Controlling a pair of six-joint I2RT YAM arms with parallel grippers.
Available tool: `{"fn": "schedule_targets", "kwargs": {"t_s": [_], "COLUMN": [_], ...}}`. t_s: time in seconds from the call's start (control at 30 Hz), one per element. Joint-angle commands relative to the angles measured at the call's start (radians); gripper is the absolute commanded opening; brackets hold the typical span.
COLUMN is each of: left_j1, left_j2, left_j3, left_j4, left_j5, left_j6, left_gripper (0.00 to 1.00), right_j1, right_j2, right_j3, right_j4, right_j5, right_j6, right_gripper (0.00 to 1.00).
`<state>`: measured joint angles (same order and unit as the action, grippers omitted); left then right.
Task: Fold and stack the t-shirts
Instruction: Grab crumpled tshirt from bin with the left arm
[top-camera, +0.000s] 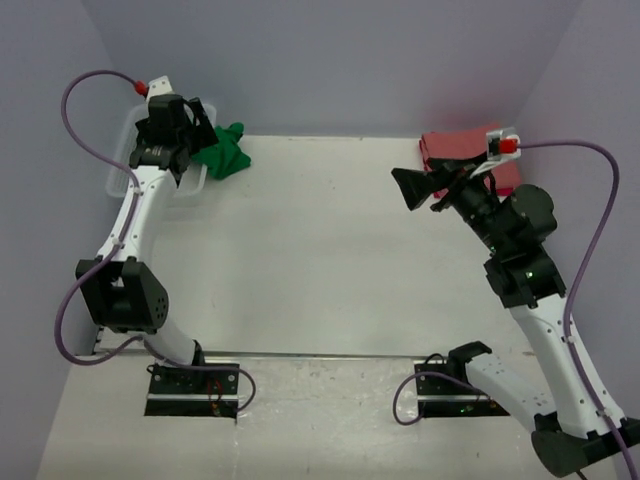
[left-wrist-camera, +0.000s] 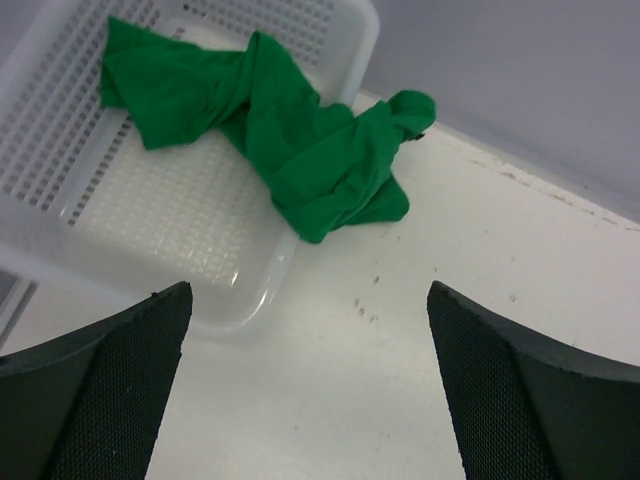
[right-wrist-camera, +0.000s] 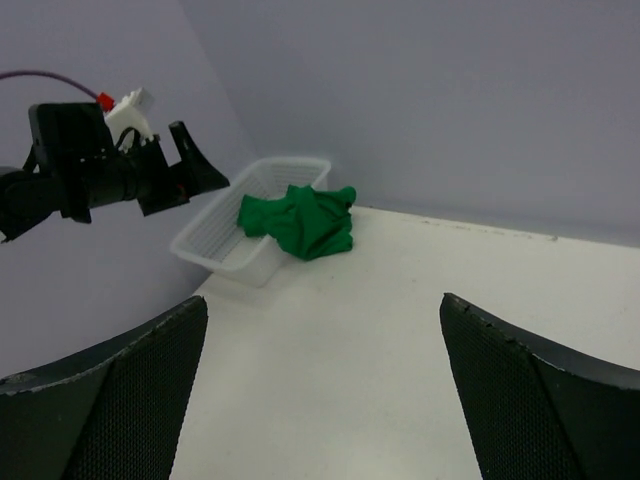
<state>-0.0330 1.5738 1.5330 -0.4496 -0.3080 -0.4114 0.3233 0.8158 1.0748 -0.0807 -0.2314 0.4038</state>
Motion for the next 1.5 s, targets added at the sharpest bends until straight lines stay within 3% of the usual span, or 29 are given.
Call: {"fn": "schedule_targets", "kwargs": {"t_s": [0.0,0.1,0.23,0.3,0.33,0.43,0.8,0.87,0.9,0.93,1.03,1.3,1.47], "left_j1": [0.025,0.094,0.156,0.159,0.160,0.160,0.162,0.162,0.162,0.162,0.163,0.159,0.159], "left_j2": [0.138,0.340,0.400,0.422,0.449,0.488,0.597,0.636,0.637,0.650,0.648,0.344,0.279], "left_j3": [0.189,0.381,0.339,0.341,0.349,0.363,0.386,0.415,0.424,0.434,0.450,0.128,0.280], "left_j4": [-0.041,-0.136,-0.014,0.002,0.000,0.003,0.072,0.077,0.081,0.087,0.143,0.659,0.586], "left_j5": [0.142,0.212,0.302,0.291,0.297,0.291,0.374,0.388,0.391,0.392,0.438,0.694,0.767], "left_j6": [0.103,0.126,0.105,0.097,0.092,0.088,0.071,0.068,0.068,0.066,0.060,0.079,0.120], "left_gripper": [1.00,0.96,0.88,0.78,0.78,0.93,0.91,0.67,0.67,0.43,0.00,0.00,0.00], "right_j1": [0.002,0.002,0.000,0.002,0.002,0.003,0.003,0.003,0.003,0.003,0.005,0.051,0.072], "right_j2": [0.082,0.077,0.103,0.124,0.126,0.118,0.105,0.094,0.094,0.094,0.109,0.151,0.154], "right_j3": [0.089,0.076,0.094,0.122,0.120,0.109,0.077,0.076,0.073,0.071,0.071,-0.022,-0.042], "right_j4": [-0.177,-0.194,-0.254,-0.299,-0.300,-0.275,-0.257,-0.255,-0.254,-0.252,-0.272,-0.244,-0.246], "right_j5": [-0.034,0.020,0.035,0.047,0.052,0.032,0.066,0.055,0.055,0.046,0.024,0.021,0.029], "right_j6": [-0.008,-0.028,-0.063,-0.056,-0.051,-0.057,-0.056,-0.057,-0.057,-0.059,-0.050,-0.033,-0.031], "right_gripper": [0.99,0.99,0.99,0.99,0.99,0.99,0.99,0.99,0.99,0.99,0.99,0.99,0.99]}}
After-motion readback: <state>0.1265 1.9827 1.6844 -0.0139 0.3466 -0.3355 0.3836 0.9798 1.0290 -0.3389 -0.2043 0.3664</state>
